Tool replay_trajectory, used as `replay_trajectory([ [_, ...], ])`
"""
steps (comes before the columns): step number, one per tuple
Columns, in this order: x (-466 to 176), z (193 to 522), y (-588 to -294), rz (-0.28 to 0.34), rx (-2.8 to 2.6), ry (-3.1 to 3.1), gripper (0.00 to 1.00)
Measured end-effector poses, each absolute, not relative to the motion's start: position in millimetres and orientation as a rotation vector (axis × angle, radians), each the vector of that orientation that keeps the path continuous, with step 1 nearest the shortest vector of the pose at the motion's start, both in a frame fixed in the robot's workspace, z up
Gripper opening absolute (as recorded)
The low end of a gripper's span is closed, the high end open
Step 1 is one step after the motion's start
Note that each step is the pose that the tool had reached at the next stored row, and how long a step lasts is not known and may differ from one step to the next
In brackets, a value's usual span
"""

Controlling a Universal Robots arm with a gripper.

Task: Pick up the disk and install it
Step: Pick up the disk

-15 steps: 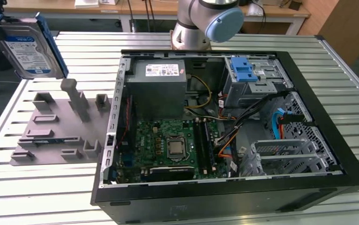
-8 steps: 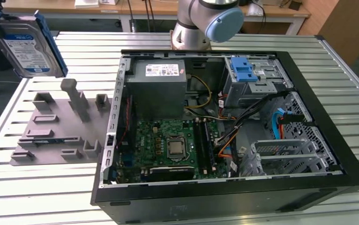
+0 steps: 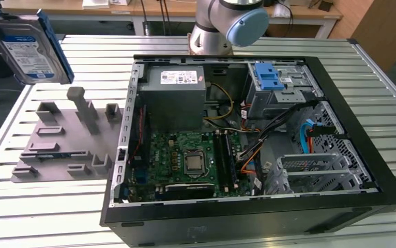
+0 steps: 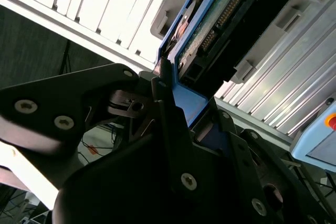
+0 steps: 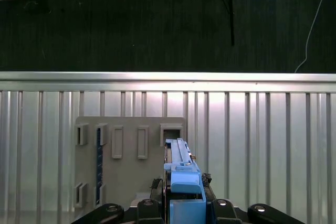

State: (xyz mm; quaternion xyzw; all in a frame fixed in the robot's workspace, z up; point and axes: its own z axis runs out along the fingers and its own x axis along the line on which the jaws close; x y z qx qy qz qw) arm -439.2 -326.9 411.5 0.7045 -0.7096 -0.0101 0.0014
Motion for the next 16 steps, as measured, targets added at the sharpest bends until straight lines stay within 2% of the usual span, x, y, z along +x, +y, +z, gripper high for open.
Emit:
replay_trajectory([
  [16, -439.2, 418.9, -326.9, -0.032, 2.211, -2.227, 0.36],
])
